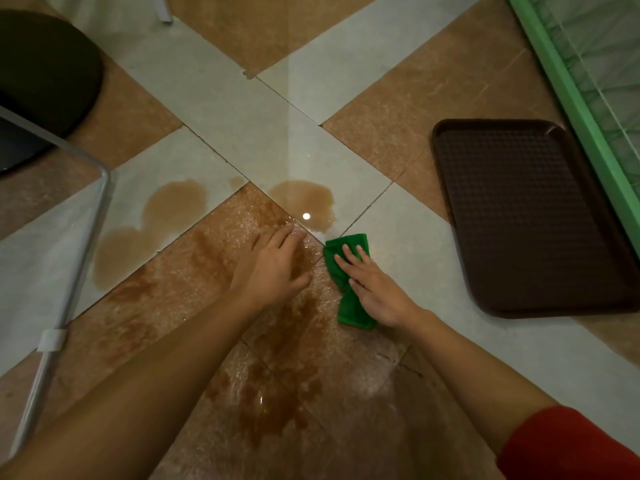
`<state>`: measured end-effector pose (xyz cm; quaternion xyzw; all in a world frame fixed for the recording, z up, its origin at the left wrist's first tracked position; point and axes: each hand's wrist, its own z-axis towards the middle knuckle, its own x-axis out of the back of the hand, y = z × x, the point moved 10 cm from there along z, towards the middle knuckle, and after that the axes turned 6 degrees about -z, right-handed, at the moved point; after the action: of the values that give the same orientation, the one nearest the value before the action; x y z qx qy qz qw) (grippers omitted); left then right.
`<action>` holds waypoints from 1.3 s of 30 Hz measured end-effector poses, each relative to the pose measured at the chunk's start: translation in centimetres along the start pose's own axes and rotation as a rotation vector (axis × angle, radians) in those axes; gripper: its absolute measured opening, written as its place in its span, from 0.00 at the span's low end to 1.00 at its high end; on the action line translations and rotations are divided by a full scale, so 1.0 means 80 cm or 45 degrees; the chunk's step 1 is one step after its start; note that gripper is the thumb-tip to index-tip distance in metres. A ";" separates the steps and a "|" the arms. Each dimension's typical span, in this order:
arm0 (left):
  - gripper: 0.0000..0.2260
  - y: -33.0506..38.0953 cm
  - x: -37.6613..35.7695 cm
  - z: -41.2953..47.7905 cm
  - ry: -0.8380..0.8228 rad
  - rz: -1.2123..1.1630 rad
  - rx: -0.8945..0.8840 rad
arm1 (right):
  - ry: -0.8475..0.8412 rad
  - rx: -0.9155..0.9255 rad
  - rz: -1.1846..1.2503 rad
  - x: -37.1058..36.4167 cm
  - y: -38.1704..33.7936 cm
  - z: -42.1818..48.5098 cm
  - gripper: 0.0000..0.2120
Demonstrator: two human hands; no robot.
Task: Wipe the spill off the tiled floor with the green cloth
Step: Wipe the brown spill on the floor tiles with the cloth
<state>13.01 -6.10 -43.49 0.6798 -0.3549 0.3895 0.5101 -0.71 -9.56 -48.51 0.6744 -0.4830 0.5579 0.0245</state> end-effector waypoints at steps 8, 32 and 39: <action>0.32 0.015 0.002 0.001 -0.017 0.092 -0.025 | -0.006 -0.039 -0.218 -0.002 -0.007 0.013 0.29; 0.30 0.013 0.021 0.002 0.056 -0.044 0.116 | 0.151 -0.076 -0.338 -0.005 -0.025 0.022 0.39; 0.30 0.004 0.014 -0.001 0.009 -0.032 0.126 | 0.168 -0.131 -0.237 0.001 0.006 0.004 0.33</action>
<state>13.19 -6.16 -42.33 0.7072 -0.3248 0.4025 0.4821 -0.82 -10.02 -48.82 0.6760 -0.4437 0.5708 0.1425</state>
